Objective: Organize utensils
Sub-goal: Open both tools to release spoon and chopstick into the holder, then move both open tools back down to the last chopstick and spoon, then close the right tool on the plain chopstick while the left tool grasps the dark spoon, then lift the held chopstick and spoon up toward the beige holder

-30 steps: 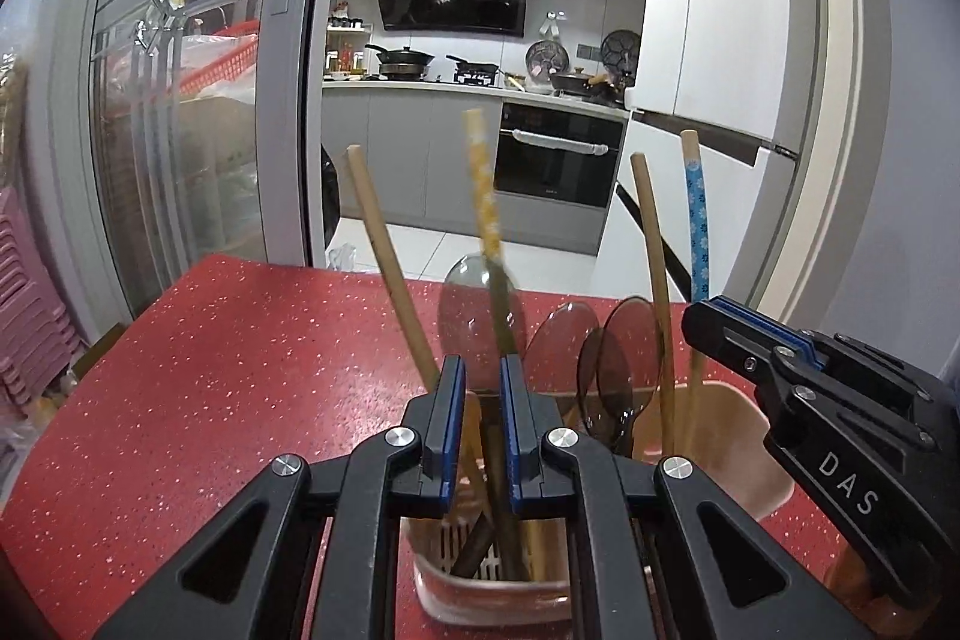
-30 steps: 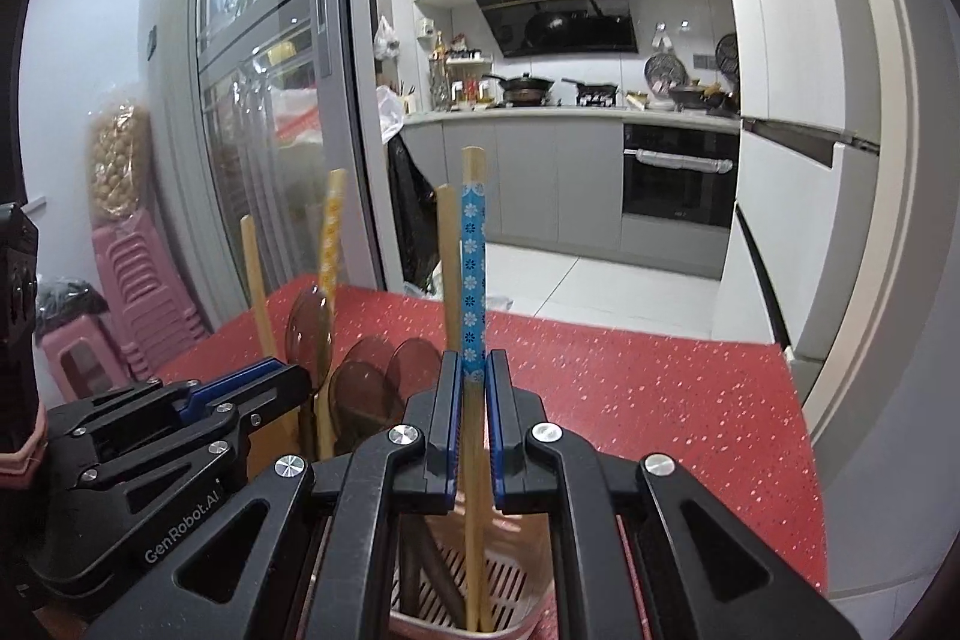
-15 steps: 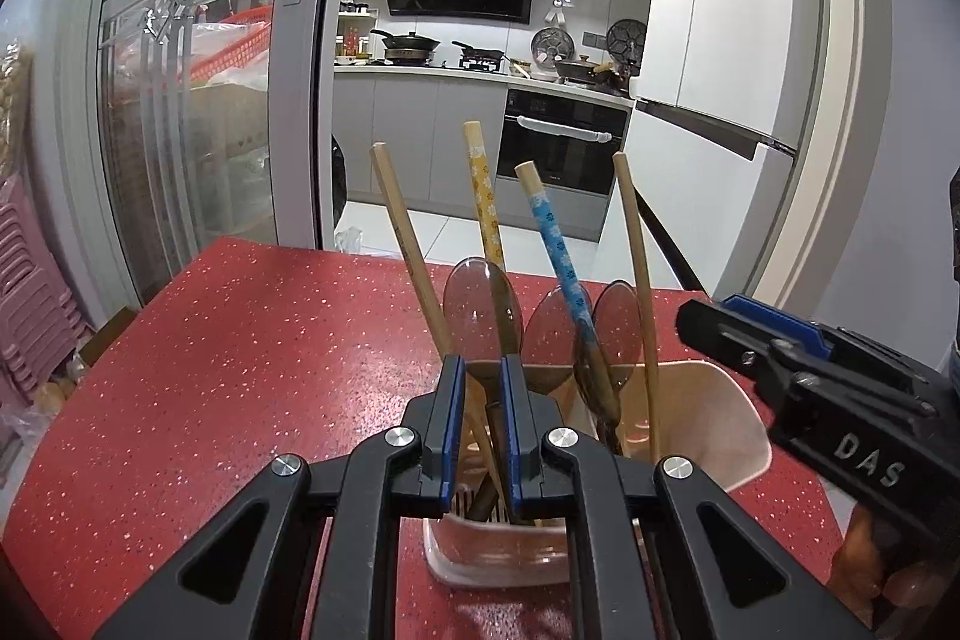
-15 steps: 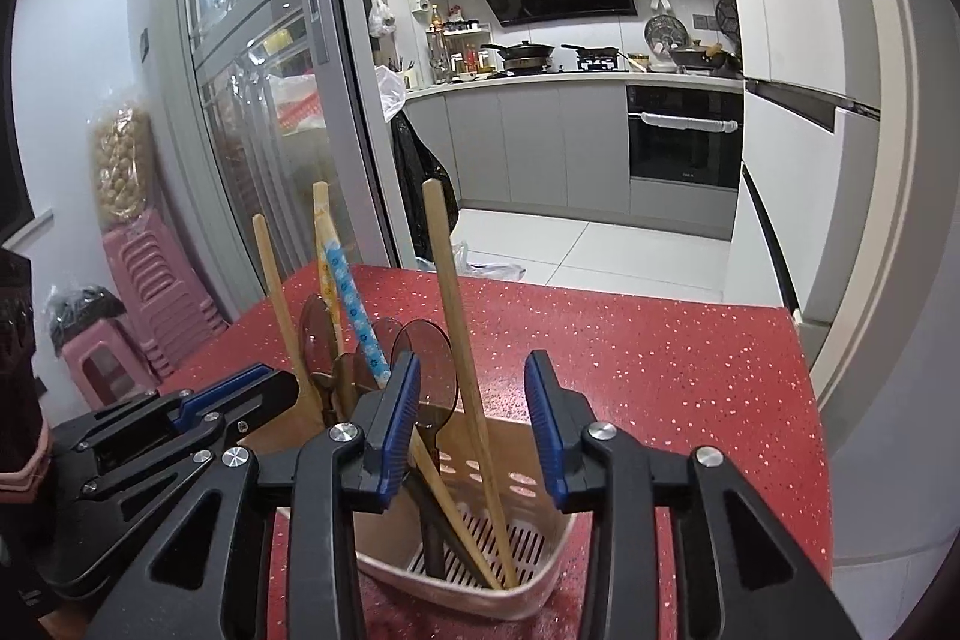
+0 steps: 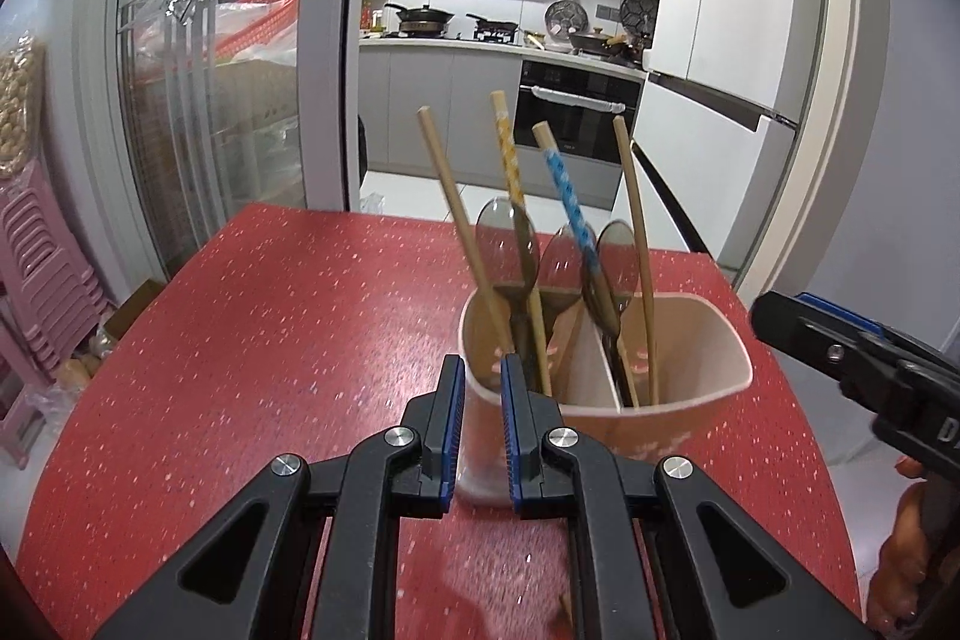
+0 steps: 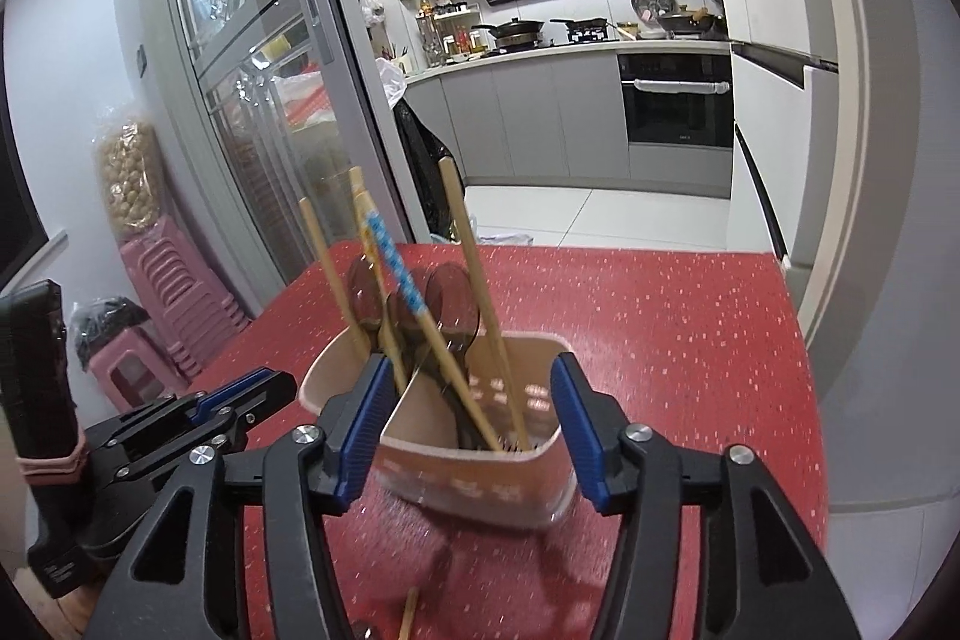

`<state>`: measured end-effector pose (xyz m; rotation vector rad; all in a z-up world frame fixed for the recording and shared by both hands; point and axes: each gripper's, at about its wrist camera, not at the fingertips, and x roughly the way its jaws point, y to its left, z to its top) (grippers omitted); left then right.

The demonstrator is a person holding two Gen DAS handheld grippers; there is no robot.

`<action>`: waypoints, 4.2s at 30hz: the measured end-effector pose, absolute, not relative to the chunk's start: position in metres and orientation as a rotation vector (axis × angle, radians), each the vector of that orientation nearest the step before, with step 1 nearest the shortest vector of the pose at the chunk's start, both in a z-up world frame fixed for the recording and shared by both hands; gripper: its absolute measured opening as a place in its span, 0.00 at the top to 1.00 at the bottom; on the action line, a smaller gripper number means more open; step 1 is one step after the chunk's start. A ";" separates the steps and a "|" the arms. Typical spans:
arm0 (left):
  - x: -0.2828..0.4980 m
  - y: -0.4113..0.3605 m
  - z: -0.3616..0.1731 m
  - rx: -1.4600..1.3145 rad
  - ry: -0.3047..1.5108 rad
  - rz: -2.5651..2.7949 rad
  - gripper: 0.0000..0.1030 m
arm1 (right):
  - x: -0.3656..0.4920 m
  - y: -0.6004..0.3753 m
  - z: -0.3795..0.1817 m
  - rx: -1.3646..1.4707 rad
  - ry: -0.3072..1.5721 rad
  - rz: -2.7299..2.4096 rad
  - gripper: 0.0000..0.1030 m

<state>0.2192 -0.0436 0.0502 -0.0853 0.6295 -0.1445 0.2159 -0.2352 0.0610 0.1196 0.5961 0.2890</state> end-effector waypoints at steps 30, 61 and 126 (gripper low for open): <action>0.111 -0.025 -0.035 -0.040 0.905 -0.059 0.63 | 0.120 -0.256 -0.029 0.218 0.911 0.170 0.19; 0.090 0.023 -0.070 -0.157 0.991 0.016 0.00 | 0.126 -0.172 -0.081 -0.110 1.181 0.189 0.47; 0.081 -0.079 -0.051 -0.003 1.102 -0.217 0.71 | 0.120 -0.242 -0.038 0.196 0.991 0.334 0.94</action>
